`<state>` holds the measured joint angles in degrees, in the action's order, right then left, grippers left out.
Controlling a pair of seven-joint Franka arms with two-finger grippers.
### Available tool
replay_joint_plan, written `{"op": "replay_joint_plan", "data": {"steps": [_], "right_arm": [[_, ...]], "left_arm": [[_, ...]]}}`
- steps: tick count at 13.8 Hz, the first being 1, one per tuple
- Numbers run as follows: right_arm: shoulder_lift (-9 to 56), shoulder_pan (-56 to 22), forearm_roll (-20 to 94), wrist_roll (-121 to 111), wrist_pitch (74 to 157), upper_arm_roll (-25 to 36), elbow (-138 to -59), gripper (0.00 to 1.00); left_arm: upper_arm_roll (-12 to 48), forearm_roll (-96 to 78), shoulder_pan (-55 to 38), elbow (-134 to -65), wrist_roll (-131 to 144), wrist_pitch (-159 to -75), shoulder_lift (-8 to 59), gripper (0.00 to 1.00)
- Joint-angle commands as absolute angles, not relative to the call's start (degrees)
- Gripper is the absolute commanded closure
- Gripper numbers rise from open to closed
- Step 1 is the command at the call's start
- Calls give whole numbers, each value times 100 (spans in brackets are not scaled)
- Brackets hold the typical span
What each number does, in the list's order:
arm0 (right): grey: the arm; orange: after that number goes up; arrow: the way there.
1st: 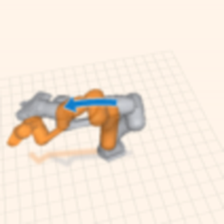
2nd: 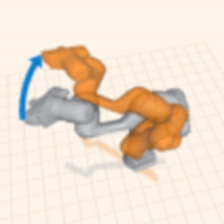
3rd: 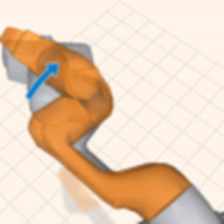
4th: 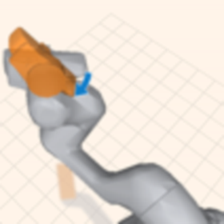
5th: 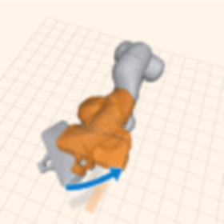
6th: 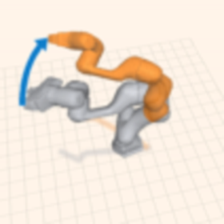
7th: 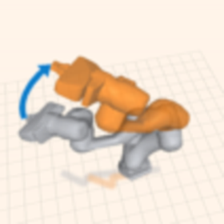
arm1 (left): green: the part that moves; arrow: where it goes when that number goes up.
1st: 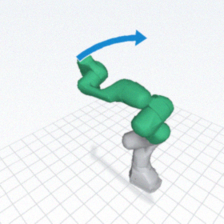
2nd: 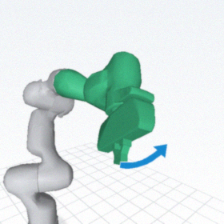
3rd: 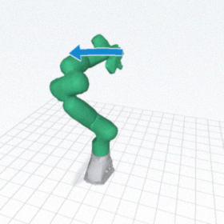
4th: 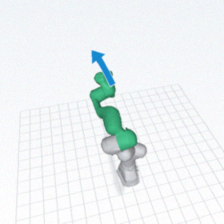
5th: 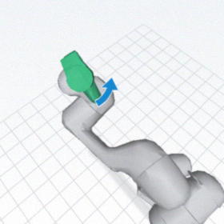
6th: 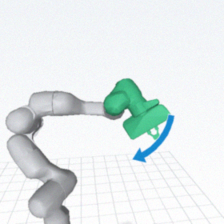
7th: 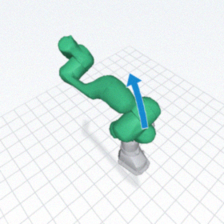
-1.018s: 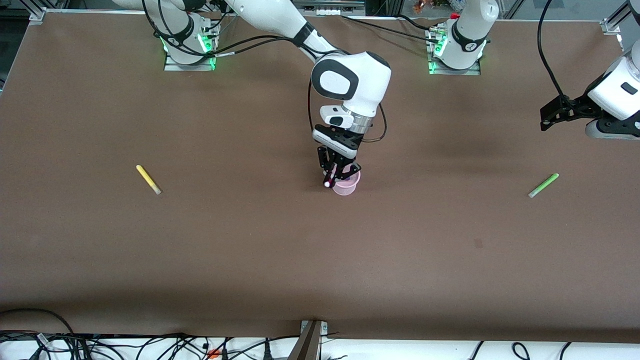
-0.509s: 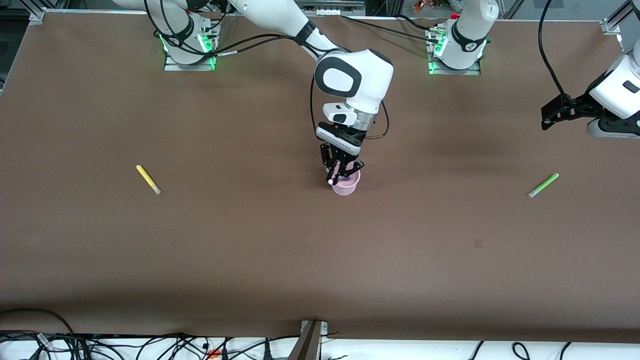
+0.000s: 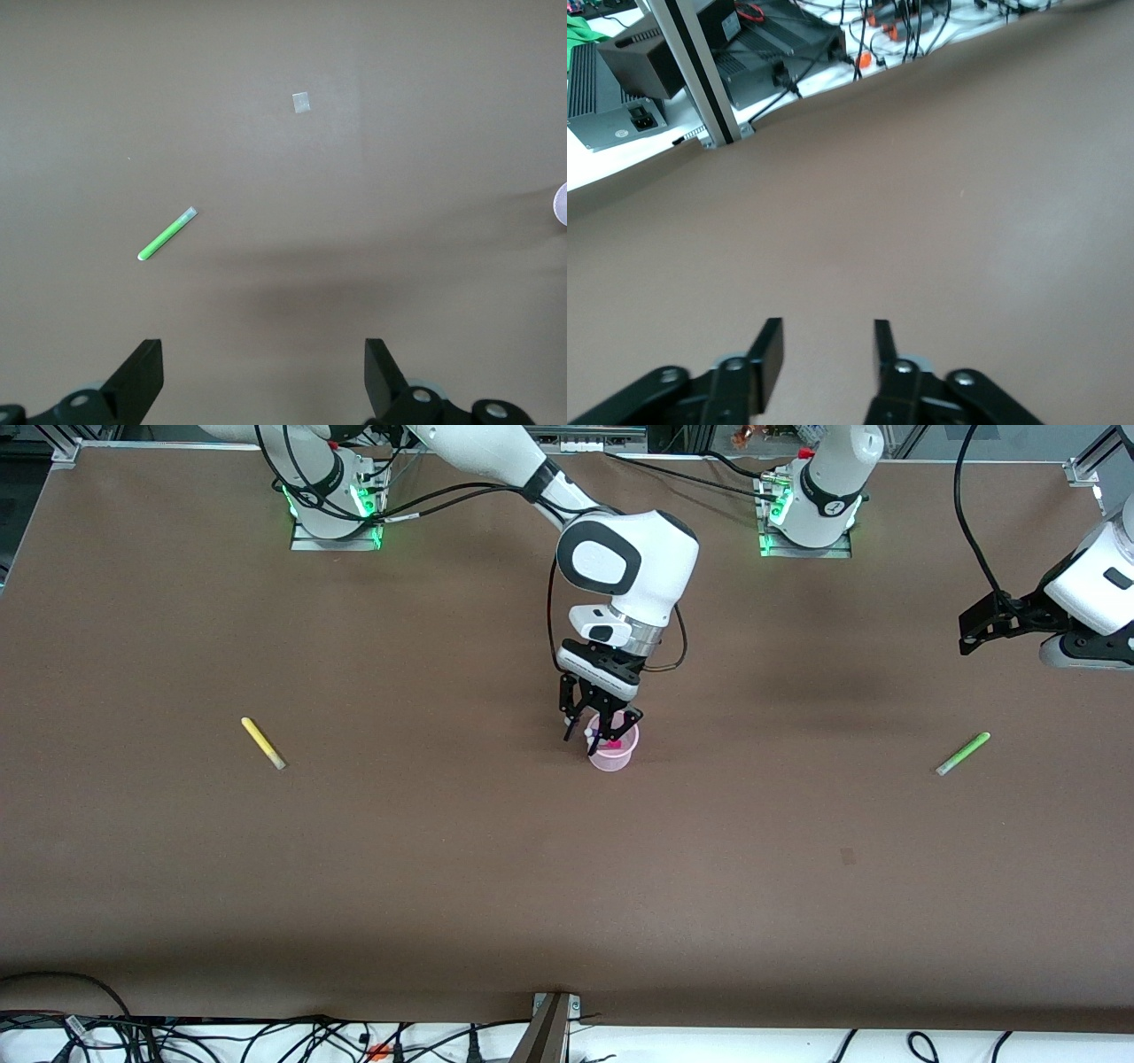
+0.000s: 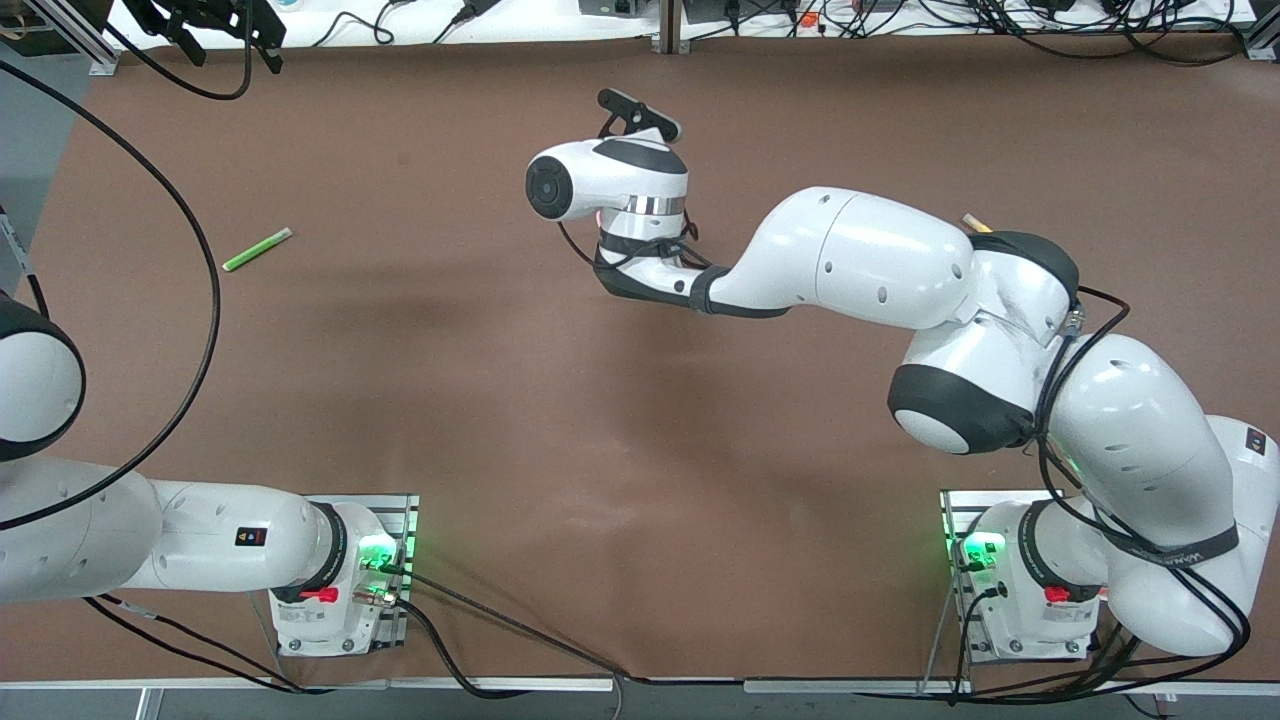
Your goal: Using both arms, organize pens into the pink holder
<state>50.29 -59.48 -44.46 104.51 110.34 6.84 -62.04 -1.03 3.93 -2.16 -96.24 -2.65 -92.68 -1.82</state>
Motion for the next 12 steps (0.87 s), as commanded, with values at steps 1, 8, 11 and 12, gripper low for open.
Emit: {"op": "replay_joint_plan", "data": {"steps": [1,8,11,12], "right_arm": [[4362,-5671,-3854,9225,10531,686,-6231,35],[2682,-3484,-891,4463,9213,694,-6258,22],[2461,-2386,-327,2722,8825,703,-6275,22],[2444,-2008,-82,2098,8755,703,-6284,16]], "left_arm": [[-123,272,-246,-9439,-246,-9132,-97,0],[-123,272,-246,-9431,-246,-9132,-97,0],[-123,272,-246,-9439,-246,-9132,-97,0],[-123,272,-246,-9431,-246,-9132,-97,0]]}}
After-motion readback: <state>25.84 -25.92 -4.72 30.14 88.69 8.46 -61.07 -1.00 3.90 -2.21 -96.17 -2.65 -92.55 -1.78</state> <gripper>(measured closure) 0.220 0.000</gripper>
